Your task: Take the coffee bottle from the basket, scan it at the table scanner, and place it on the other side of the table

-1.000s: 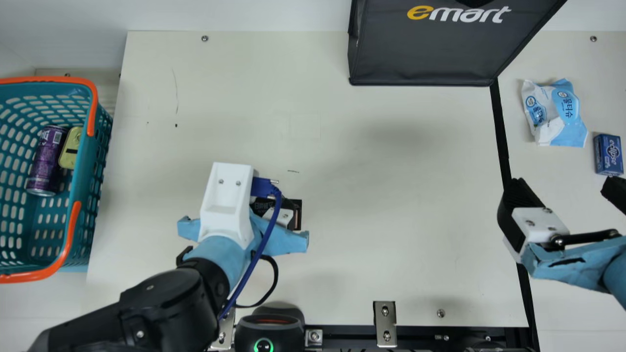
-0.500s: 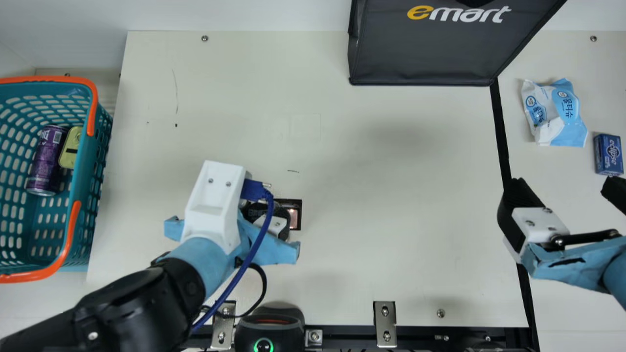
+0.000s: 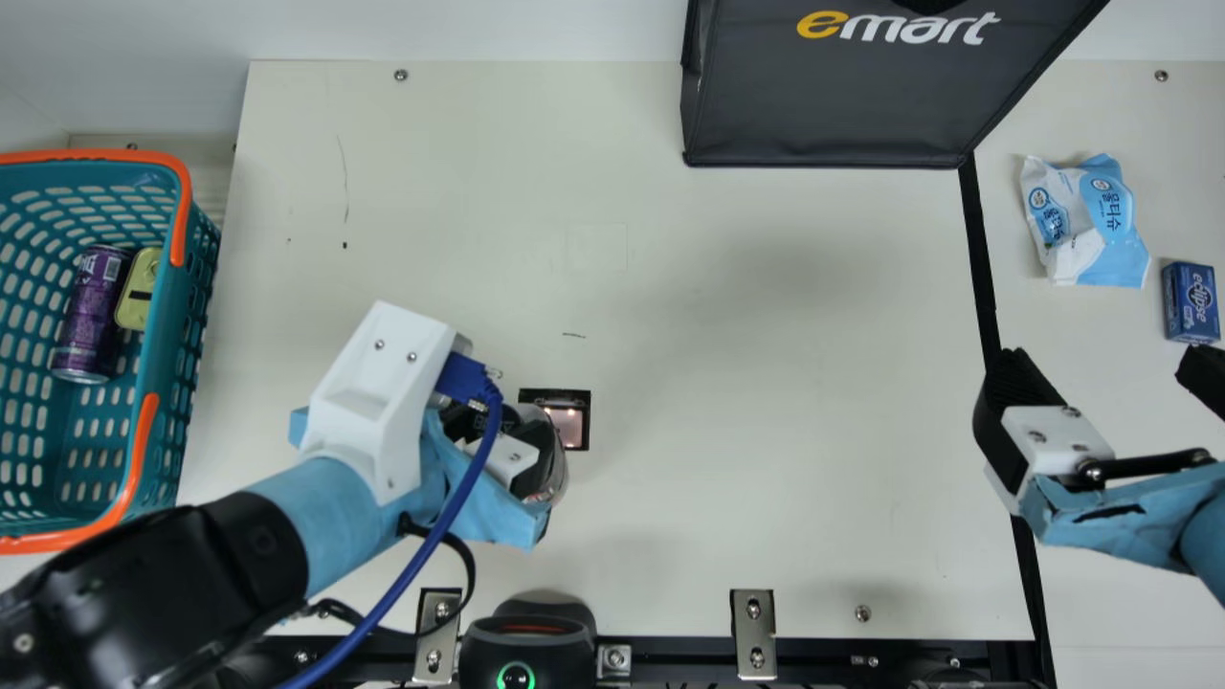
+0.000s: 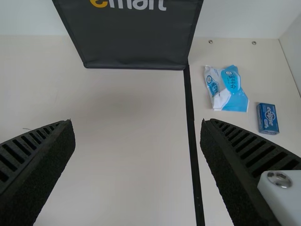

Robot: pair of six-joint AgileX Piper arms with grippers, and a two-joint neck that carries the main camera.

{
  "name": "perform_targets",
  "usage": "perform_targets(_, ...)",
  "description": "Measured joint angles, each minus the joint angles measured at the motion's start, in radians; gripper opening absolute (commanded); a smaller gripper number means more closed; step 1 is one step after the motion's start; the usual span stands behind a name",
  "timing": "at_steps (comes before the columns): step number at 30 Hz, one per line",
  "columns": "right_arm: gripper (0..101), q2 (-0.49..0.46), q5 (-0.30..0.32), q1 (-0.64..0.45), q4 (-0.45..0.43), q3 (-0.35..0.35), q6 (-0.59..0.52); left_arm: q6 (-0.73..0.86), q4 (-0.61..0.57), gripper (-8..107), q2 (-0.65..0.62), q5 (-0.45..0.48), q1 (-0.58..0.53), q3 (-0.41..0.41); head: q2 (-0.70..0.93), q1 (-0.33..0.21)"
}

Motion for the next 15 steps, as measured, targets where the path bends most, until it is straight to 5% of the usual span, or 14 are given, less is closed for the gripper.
perform_targets(15,95,0.0,0.0,0.0,0.0,0.0,0.0,0.574,-0.422,-8,-0.017,0.002,0.276,0.011,0.0,0.0)
